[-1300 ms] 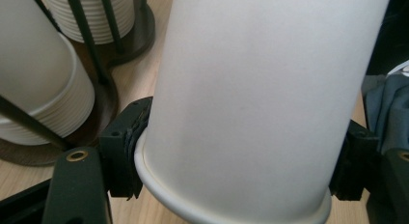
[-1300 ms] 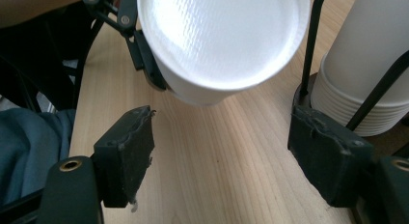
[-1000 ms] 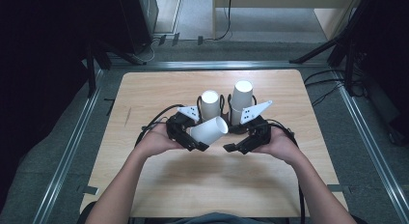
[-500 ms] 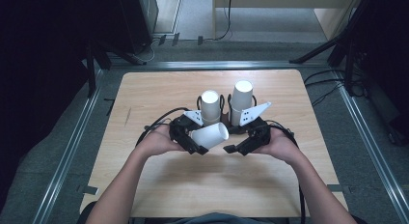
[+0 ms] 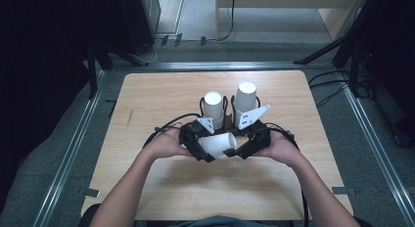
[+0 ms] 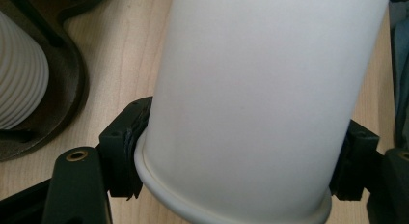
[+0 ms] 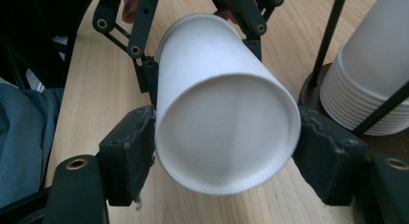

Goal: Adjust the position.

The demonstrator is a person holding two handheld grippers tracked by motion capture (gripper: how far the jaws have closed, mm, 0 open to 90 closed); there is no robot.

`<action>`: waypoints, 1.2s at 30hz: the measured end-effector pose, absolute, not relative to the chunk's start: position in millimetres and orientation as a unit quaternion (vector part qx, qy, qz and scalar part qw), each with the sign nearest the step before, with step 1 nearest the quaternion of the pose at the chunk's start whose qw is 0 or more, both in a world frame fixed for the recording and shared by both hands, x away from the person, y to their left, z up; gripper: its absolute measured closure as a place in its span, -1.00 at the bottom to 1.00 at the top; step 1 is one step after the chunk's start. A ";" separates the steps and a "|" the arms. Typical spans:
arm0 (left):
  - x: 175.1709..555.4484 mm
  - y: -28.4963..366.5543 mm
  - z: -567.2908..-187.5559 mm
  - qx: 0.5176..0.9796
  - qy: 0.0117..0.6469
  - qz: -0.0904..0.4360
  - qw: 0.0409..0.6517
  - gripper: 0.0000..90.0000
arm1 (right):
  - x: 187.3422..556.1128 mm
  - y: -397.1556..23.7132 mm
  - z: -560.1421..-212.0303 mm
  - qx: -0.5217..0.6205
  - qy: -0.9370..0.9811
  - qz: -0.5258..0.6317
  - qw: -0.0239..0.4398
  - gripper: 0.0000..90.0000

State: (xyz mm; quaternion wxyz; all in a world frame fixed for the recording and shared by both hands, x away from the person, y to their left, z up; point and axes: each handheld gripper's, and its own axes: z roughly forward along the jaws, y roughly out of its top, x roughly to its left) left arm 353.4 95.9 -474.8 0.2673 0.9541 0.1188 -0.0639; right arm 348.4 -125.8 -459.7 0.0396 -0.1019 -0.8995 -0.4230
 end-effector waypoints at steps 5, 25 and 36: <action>352.2 91.5 -478.2 0.953 0.111 -0.078 0.270 -0.46 | 346.8 -121.1 -461.5 -0.097 -0.902 -0.418 0.041 -0.40; 353.1 99.3 -472.7 0.937 0.133 -0.068 0.317 -0.77 | 348.8 -126.2 -455.7 -0.106 -0.896 -0.427 0.054 -0.26; 353.6 111.6 -463.9 0.916 0.157 -0.046 0.366 -0.82 | 350.9 -133.6 -452.3 -0.113 -0.891 -0.437 0.046 -0.26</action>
